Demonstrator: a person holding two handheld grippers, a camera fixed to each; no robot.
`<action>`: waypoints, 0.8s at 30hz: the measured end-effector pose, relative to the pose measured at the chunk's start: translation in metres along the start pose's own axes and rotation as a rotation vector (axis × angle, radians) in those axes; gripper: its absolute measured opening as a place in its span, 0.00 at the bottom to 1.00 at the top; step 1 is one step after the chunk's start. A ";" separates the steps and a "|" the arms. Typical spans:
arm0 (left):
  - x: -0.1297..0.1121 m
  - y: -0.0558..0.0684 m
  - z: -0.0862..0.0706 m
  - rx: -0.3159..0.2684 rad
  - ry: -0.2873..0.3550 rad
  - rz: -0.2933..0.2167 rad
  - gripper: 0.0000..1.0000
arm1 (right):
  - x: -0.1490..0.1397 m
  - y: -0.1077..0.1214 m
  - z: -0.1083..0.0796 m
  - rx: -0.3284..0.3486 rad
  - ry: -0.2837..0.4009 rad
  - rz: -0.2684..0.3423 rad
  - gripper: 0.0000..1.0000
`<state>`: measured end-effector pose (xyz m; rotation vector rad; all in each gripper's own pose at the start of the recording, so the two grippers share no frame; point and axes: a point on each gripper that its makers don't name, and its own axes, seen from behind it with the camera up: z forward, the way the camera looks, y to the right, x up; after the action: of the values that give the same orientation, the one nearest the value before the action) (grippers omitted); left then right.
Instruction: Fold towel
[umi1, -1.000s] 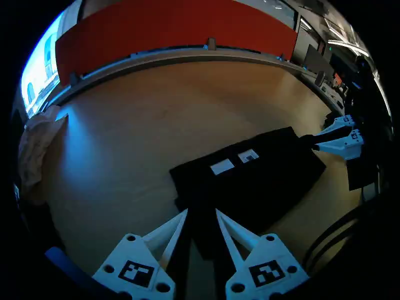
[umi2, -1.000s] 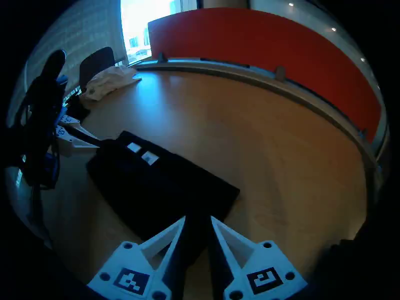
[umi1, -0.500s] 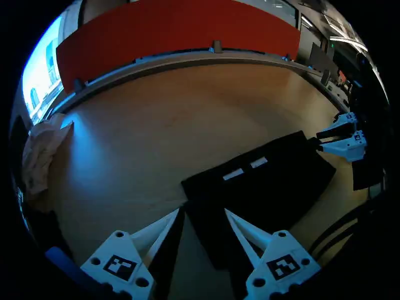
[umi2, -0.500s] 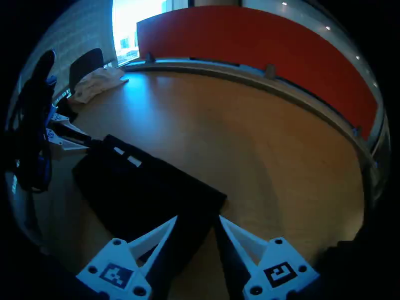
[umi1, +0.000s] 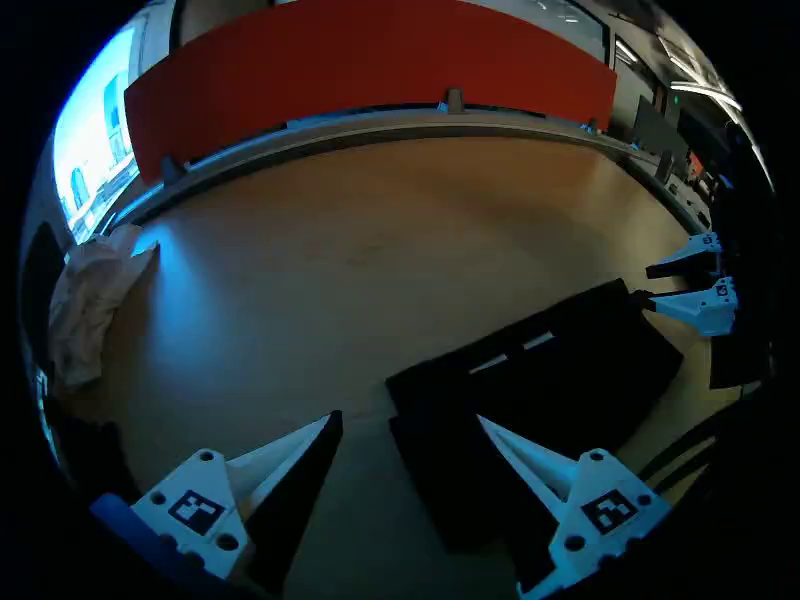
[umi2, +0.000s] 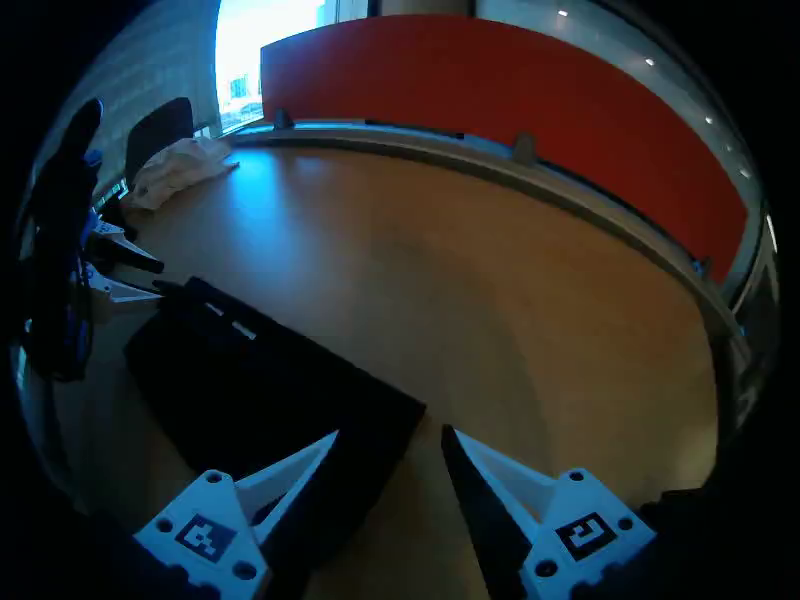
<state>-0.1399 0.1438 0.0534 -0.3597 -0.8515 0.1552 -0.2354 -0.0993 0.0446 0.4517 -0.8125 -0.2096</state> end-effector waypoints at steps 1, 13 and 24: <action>0.001 -0.002 0.000 0.006 0.001 0.001 0.91 | 0.001 0.001 0.000 -0.003 0.002 -0.001 0.74; 0.010 -0.009 -0.004 0.023 0.025 -0.024 0.93 | 0.014 0.009 -0.006 -0.031 0.035 -0.011 0.97; 0.008 -0.008 -0.013 0.011 0.035 -0.021 0.93 | 0.014 0.007 -0.017 -0.029 0.046 -0.003 0.97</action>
<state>-0.1250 0.1353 0.0546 -0.3426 -0.8190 0.1335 -0.2134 -0.0932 0.0473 0.4293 -0.7626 -0.2125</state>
